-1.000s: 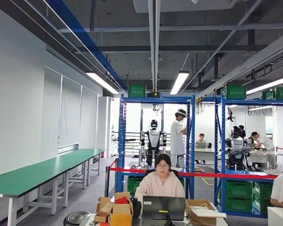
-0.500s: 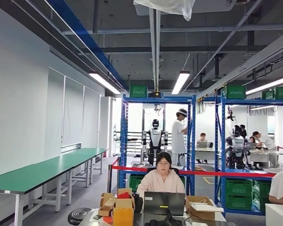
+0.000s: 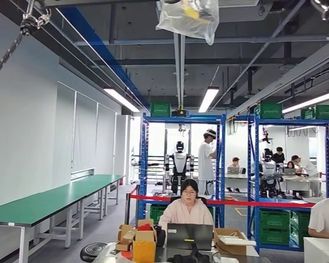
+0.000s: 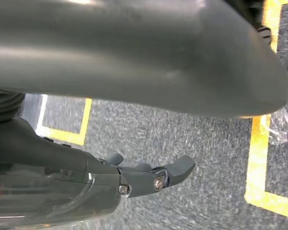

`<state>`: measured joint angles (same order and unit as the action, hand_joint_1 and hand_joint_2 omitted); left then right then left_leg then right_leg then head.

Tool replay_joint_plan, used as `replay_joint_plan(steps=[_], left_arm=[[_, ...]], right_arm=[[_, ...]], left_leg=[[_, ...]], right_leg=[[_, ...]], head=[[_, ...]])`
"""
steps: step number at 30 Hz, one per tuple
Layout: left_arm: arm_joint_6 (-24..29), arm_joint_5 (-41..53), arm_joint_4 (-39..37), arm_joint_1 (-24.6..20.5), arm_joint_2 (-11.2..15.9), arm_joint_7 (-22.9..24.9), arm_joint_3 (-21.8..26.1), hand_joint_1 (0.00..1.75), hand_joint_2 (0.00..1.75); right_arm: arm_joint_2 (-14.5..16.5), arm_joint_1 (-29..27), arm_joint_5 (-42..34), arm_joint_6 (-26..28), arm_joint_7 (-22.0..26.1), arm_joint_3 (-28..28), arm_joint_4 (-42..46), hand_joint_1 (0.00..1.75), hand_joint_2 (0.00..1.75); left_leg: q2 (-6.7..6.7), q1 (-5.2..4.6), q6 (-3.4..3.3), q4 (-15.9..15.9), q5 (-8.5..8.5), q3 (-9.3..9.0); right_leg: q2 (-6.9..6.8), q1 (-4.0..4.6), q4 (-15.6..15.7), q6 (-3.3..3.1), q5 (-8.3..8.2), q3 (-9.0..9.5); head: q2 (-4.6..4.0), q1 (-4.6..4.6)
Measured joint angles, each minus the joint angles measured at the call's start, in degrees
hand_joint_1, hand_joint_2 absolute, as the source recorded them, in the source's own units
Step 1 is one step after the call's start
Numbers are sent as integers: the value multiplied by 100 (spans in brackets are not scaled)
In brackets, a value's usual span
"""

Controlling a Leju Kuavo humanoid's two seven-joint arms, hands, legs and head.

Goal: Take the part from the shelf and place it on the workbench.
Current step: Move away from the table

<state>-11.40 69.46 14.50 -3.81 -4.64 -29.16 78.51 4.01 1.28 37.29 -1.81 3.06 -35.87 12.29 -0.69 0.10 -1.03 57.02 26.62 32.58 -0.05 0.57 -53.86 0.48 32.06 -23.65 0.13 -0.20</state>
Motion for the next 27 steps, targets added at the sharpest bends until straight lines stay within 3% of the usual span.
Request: replay_joint_plan(steps=[2,4,5,7,8,9,12,14,16,17,18,20,21,23,24,25,27], left_arm=[[33,-13,-1,-15,-1,66,-3,0,0],[94,-39,-1,-22,-1,139,-3,0,0],[119,-49,-1,-25,-1,166,-2,0,44],[149,-52,-1,-29,-2,185,-2,0,131],[154,-53,-1,-31,-2,184,-2,0,175],[158,-58,-1,-33,-2,180,-2,0,175],[170,-95,-1,-55,-2,166,-2,0,175],[180,-111,-1,-75,-3,167,-2,0,175],[186,-117,-1,-89,-7,176,-2,0,175],[186,-124,-1,-93,-12,181,-2,0,175],[183,-138,-2,-97,-16,184,-1,0,175],[171,-166,-3,-100,-25,184,3,0,175],[166,-177,-3,-100,-26,184,4,0,175],[164,-192,-3,-95,-28,186,7,0,175],[166,-201,-3,-93,-30,190,8,0,175],[168,-209,-3,-92,-31,195,9,0,175],[175,-216,-3,-96,-39,212,10,0,175]], right_arm=[[1,18,-65,6,-121,-102,-4,0,0],[1,29,-72,7,-231,-186,-5,0,0],[1,33,-71,7,-281,-227,-5,0,0],[1,32,-68,7,-350,-301,-7,0,87],[1,32,-66,7,-368,-328,-7,0,131],[1,34,-64,7,-379,-354,-7,0,175],[2,42,-67,22,-404,-422,-7,0,175],[1,47,-84,49,-412,-466,-7,0,175],[-5,59,-105,61,-414,-510,-7,0,175],[-13,62,-114,62,-412,-537,-7,0,131],[-21,64,-120,63,-411,-563,-7,0,131],[-34,58,-120,71,-409,-613,-7,0,131],[-36,55,-113,78,-412,-632,-7,0,175],[-40,43,-84,105,-447,-673,-7,0,175],[-42,36,-66,118,-474,-695,-7,0,175],[-45,31,-50,128,-501,-715,-7,0,175],[-55,31,-26,140,-534,-748,-6,0,175]], left_leg=[[3,8,58,49,6,37],[18,16,95,372,284,161],[25,23,107,689,516,275],[29,30,131,1402,906,497],[29,31,139,1586,952,524],[29,33,144,1566,884,459],[29,40,127,613,410,-109],[30,33,93,198,313,-305],[33,32,46,134,343,-281],[33,42,17,115,345,-266],[33,53,-18,104,338,-252],[29,62,-76,91,311,-230],[26,55,-94,91,303,-217],[22,45,-110,93,292,-197],[22,43,-112,93,289,-197],[24,43,-113,93,287,-203],[27,37,-105,93,285,-217]], right_leg=[[-13,-8,50,-71,-46,-30],[-38,-19,82,-158,-122,-82],[-52,-11,79,-183,-148,-114],[-63,12,59,-207,-188,-185],[-65,19,40,-208,-201,-217],[-65,23,10,-207,-206,-250],[-60,29,-125,-163,-174,-341],[-59,44,-209,-114,-153,-408],[-60,52,-261,-71,-159,-471],[-52,52,-296,-42,-136,-500],[-42,47,-386,-12,-64,-548],[-21,14,-888,53,256,-772],[-18,-7,-1278,75,448,-947],[-18,-36,-1904,106,643,-1230],[-18,-42,-1940,113,579,-1242],[-18,-46,-1736,115,409,-1144],[-11,-41,-939,88,-19,-775]], head=[[0,1],[0,1],[0,1],[0,1],[0,1],[0,1],[0,1],[0,0],[1,-1],[1,-2],[1,-2],[0,-2],[0,-2],[0,-2],[0,-2],[0,-2],[0,-1]])
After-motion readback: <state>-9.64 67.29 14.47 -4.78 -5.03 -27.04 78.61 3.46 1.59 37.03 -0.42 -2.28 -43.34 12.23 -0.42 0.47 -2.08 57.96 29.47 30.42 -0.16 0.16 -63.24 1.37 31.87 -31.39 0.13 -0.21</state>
